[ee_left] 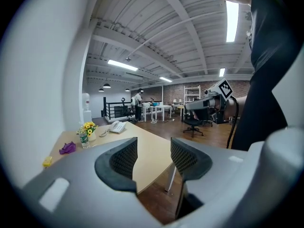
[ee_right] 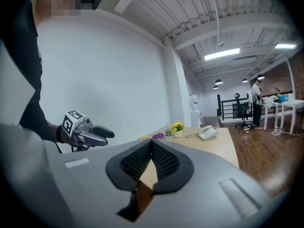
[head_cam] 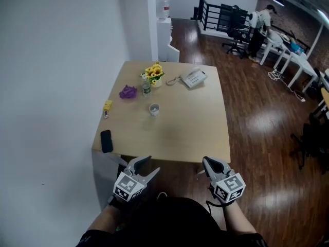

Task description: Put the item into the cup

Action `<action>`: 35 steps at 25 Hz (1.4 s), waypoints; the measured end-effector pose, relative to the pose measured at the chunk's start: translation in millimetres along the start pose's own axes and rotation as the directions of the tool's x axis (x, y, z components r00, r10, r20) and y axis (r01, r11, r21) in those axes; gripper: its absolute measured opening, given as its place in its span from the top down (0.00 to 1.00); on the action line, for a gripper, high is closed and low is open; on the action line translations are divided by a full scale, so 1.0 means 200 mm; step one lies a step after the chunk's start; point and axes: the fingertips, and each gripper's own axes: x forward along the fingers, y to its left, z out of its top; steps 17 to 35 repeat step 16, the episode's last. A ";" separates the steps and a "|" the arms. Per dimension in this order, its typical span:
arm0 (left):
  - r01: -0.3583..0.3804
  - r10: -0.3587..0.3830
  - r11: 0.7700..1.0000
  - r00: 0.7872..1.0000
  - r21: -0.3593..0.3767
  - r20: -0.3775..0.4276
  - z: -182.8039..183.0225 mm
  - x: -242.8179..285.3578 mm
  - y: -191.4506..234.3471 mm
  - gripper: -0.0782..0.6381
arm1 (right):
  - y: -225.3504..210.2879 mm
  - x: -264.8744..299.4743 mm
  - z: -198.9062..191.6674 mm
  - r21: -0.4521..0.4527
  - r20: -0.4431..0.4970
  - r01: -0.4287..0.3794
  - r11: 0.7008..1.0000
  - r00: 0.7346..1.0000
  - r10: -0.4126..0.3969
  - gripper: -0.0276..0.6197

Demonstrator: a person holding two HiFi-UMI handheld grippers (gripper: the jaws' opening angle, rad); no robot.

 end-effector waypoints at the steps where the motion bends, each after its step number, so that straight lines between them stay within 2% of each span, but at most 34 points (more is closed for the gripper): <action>1: 0.000 0.000 1.000 1.000 -0.002 0.002 0.00 -0.01 0.00 0.59 | 0.01 0.00 0.00 -0.003 -0.002 0.001 1.000 1.000 -0.001 0.95; 7: 0.010 -0.010 1.000 1.000 -0.007 0.015 0.01 -0.03 -0.02 0.59 | 0.04 -0.01 0.00 -0.010 -0.004 0.006 1.000 1.000 -0.006 0.95; 16: 0.010 -0.010 1.000 1.000 0.027 0.009 0.01 -0.08 -0.03 0.59 | 0.09 -0.01 0.02 -0.026 -0.007 0.004 1.000 1.000 -0.004 0.95; 35: 0.010 -0.010 1.000 1.000 0.027 0.009 0.01 -0.08 -0.03 0.59 | 0.09 -0.01 0.02 -0.026 -0.007 0.004 1.000 1.000 -0.004 0.95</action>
